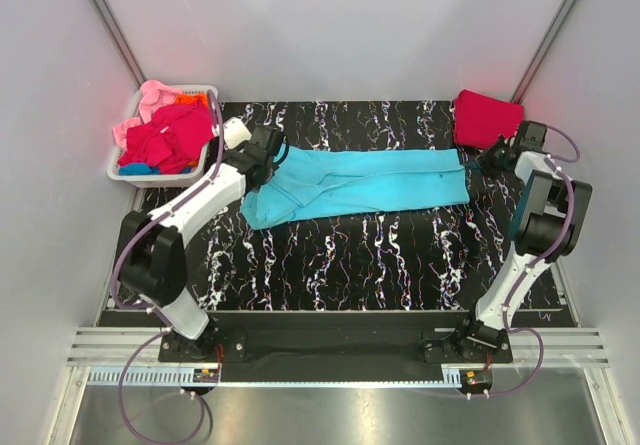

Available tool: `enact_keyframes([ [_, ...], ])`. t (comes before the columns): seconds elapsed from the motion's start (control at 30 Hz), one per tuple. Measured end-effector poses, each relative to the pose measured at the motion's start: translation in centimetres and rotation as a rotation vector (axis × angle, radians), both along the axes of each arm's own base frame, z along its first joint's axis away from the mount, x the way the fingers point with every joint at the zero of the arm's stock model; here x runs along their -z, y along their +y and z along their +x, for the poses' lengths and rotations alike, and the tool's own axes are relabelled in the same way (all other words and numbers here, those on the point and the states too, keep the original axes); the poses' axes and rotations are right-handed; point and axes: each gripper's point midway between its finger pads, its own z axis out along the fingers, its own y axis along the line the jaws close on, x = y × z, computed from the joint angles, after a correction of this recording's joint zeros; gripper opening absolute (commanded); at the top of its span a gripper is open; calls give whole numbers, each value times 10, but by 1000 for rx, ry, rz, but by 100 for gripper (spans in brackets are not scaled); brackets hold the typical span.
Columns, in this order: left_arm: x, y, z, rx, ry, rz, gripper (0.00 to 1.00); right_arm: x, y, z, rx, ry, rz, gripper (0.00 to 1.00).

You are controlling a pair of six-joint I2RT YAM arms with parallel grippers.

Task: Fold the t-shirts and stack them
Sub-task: Fold the tshirt

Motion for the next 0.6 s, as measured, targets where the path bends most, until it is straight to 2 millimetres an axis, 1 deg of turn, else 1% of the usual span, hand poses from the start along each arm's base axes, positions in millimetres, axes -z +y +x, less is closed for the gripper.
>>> enact_keyframes([
  [0.1,8,0,15,-2,7,3,0,1,1,10,-29,-16,2,0],
  [0.23,18,0,29,3,25,9,0,1,3,22,-50,-34,4,0],
  [0.27,20,-1,32,6,27,8,0,3,3,24,-52,-34,5,4],
  [0.3,22,-1,35,11,28,8,0,3,3,25,-55,-34,5,13],
  [0.33,24,-2,39,17,26,7,0,5,5,26,-57,-31,7,36],
  [0.37,27,-3,41,26,27,4,0,7,5,27,-57,-29,10,43],
  [0.47,30,-5,51,44,11,-2,0,10,6,28,-70,-28,8,57],
  [0.53,30,-5,58,51,-13,-6,0,10,6,28,-74,-28,4,59],
  [0.6,32,-3,63,52,-36,-8,11,10,7,28,-76,-31,2,60],
])
